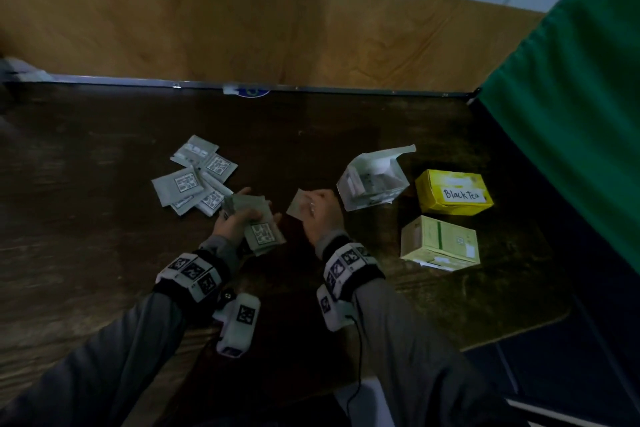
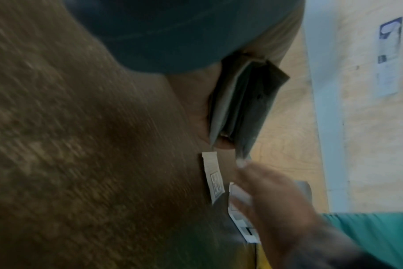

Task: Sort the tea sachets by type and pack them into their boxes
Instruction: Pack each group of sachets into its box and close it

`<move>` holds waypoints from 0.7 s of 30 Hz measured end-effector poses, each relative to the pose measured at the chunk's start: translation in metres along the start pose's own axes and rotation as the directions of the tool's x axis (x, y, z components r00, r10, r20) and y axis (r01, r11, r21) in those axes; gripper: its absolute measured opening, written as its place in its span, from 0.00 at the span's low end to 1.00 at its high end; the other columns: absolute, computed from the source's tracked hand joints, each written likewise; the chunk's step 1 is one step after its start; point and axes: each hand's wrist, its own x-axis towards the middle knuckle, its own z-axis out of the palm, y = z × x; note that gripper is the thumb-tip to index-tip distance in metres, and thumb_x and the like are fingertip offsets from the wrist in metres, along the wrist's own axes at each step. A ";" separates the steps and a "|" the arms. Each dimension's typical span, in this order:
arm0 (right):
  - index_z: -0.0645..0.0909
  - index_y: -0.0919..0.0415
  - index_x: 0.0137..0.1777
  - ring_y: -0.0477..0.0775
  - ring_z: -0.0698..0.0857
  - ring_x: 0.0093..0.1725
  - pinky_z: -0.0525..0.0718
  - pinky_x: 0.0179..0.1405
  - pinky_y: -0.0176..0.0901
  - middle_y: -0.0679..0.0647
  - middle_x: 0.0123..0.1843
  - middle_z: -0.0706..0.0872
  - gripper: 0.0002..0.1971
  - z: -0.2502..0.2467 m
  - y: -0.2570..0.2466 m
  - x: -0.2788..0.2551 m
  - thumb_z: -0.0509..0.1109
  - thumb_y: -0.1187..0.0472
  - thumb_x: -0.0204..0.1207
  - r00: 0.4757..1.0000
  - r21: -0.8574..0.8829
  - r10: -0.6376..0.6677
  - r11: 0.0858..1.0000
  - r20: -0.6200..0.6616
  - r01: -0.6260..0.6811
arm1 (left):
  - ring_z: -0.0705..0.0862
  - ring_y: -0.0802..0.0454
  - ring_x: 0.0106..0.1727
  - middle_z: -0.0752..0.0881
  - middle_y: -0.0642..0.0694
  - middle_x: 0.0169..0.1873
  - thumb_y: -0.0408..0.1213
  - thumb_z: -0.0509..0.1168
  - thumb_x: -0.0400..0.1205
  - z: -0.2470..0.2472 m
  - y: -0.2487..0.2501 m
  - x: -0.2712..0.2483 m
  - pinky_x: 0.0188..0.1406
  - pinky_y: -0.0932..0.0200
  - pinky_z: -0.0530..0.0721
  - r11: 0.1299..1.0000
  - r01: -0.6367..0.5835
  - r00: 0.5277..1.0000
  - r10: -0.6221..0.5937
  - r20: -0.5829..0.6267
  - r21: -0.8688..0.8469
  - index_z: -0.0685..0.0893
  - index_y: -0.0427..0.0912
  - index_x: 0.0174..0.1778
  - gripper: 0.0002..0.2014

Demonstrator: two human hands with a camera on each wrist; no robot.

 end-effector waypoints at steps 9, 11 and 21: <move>0.58 0.55 0.79 0.61 0.61 0.78 0.69 0.73 0.64 0.56 0.79 0.60 0.34 0.006 0.007 0.040 0.69 0.54 0.76 0.964 -0.343 0.177 0.934 0.199 -0.101 | 0.85 0.51 0.23 0.82 0.41 0.42 0.19 0.54 0.79 0.000 0.006 0.009 0.29 0.54 0.84 0.999 0.024 1.000 -0.024 0.014 0.045 0.74 0.44 0.43 0.14; 0.62 0.55 0.76 0.63 0.65 0.76 0.70 0.71 0.66 0.58 0.76 0.64 0.33 0.001 0.001 0.038 0.72 0.56 0.74 0.938 -0.307 0.257 0.934 0.231 -0.180 | 0.86 0.50 0.24 0.83 0.40 0.45 0.19 0.55 0.79 -0.001 0.007 0.011 0.28 0.53 0.85 0.997 0.068 0.997 -0.069 0.029 0.032 0.74 0.43 0.43 0.13; 0.75 0.52 0.68 0.46 0.79 0.58 0.82 0.51 0.43 0.44 0.58 0.79 0.19 -0.021 -0.014 -0.003 0.69 0.60 0.77 0.971 0.549 0.213 0.802 0.105 -0.235 | 0.87 0.41 0.46 0.85 0.36 0.55 0.47 0.74 0.71 0.000 0.006 0.019 0.35 0.50 0.86 0.972 0.196 0.979 -0.186 -0.081 0.129 0.79 0.40 0.65 0.28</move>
